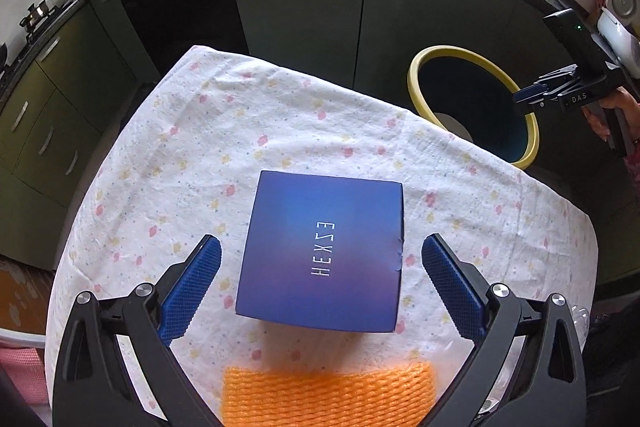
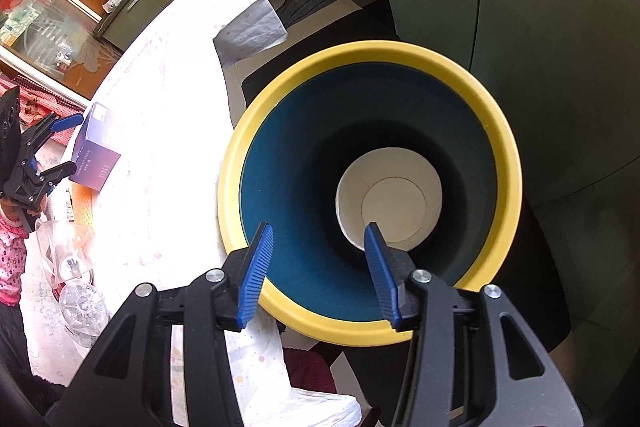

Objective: Collect trash
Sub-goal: 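Grasp the blue printed box with the left tool and lift it, then carry the blue box over the bin and open the left tool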

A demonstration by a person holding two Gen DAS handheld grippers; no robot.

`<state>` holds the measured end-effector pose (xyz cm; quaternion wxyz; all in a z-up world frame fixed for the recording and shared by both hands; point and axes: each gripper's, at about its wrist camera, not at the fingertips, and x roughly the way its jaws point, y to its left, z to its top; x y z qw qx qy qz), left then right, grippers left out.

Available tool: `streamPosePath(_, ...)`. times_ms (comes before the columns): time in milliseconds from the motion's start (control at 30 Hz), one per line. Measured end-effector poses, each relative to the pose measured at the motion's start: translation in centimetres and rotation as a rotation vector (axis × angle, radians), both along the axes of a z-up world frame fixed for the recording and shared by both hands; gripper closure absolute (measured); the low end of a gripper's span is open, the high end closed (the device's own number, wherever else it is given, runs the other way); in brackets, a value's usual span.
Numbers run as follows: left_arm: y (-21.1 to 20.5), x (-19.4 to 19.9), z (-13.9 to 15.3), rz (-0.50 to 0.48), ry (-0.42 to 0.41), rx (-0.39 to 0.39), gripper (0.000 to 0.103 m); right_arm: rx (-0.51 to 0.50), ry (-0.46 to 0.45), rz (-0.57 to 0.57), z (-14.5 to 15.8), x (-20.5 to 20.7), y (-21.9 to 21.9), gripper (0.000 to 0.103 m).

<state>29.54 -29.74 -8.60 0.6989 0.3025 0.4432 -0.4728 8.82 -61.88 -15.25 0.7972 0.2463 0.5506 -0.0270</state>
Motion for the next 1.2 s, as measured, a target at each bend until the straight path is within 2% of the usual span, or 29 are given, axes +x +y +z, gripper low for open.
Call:
streamPosePath(133, -0.6, 0.0, -1.0, -0.016, 0.017, 0.03, 0.004, 0.009, 0.007, -0.003, -0.7, 0.3, -0.2, 0.057)
streamPosePath(200, -0.9, 0.0, -1.4, -0.016, 0.018, 0.051, 0.008, 0.013, 0.007, -0.002, -0.9, 0.4, -0.4, 0.057)
streamPosePath(267, -1.2, 0.0, -1.8, -0.008, 0.017, 0.075, 0.026, 0.017, 0.006, 0.002, -1.1, 0.3, -0.5, 0.057)
streamPosePath(433, -1.7, 0.0, -1.5, 0.019, 0.019, 0.091, 0.027, 0.027, -0.011, 0.007, -1.2, -0.3, -0.7, 0.057)
streamPosePath(600, -3.6, -1.5, 1.3, 0.004, -0.026, 0.064, 0.027, 0.013, -0.049, -0.003, -0.4, -2.2, -1.1, 0.057)
streamPosePath(767, -8.3, -5.0, 4.6, -0.078, -0.029, 0.017, 0.027, -0.021, -0.095, -0.037, 1.1, -5.4, -1.5, 0.057)
streamPosePath(867, -11.9, -7.7, 5.1, -0.14, -0.024, 0.018, 0.027, -0.043, -0.114, -0.063, 2.0, -7.7, -2.0, 0.057)
streamPosePath(1067, -19.0, -13.2, 4.1, -0.279, -0.033, 0.064, 0.027, -0.088, -0.119, -0.126, 2.4, -12.4, -2.9, 0.054)
streamPosePath(1200, -22.9, -15.3, 2.5, -0.335, -0.044, 0.104, 0.027, -0.103, -0.104, -0.161, 1.9, -14.5, -3.4, 0.054)
